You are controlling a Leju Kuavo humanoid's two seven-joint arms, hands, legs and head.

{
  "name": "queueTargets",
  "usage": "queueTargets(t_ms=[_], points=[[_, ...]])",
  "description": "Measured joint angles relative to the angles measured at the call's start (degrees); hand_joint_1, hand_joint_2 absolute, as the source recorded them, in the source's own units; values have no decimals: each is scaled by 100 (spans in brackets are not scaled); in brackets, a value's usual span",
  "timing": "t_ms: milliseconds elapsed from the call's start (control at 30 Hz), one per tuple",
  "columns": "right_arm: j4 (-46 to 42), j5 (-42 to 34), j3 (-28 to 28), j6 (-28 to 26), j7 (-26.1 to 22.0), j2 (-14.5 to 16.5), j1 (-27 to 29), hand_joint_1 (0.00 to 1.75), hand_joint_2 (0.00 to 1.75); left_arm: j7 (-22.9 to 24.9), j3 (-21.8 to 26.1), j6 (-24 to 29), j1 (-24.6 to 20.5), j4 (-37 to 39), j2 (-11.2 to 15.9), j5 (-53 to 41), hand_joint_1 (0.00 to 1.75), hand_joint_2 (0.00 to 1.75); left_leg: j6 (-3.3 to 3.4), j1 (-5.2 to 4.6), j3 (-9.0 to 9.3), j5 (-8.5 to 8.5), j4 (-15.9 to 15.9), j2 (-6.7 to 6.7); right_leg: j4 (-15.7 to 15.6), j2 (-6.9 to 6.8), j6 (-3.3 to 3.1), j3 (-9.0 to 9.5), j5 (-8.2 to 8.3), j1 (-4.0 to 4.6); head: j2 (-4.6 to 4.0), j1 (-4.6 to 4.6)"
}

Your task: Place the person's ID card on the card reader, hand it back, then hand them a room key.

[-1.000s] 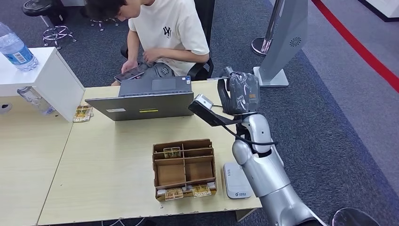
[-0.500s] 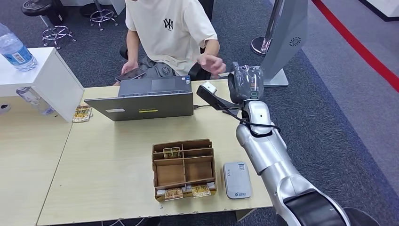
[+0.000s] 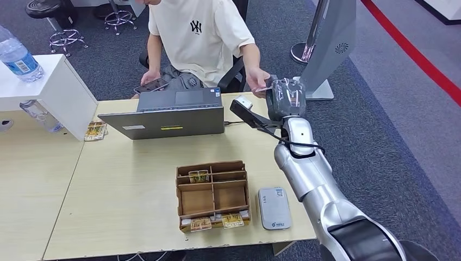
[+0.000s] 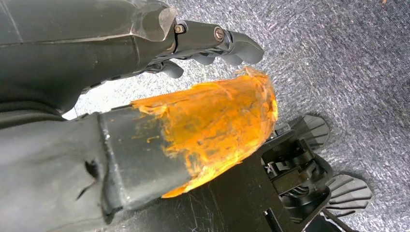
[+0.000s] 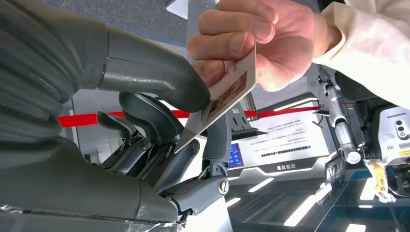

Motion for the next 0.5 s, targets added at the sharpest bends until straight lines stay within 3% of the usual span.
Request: queueTargets(t_ms=[200,333,500], points=[[-15,102,-118,0,-12,-36,83,175,175,5,-21,-41,0,0,0,0,0,0,0,0,-4,-1,0,-3,-1,-1,0,-2,-2,0,0,0],[-96,187,-243,0,-76,-40,180,0,175,35,-54,-43,1,0,2,1,0,0,1,0,-12,-1,0,-7,-2,-4,0,-8,-4,0,0,1],[-208,282,-385,0,-122,-45,306,0,175,40,-113,-43,2,0,4,14,0,0,2,0,-12,-2,-1,-4,-2,0,0,-10,-4,0,0,0]])
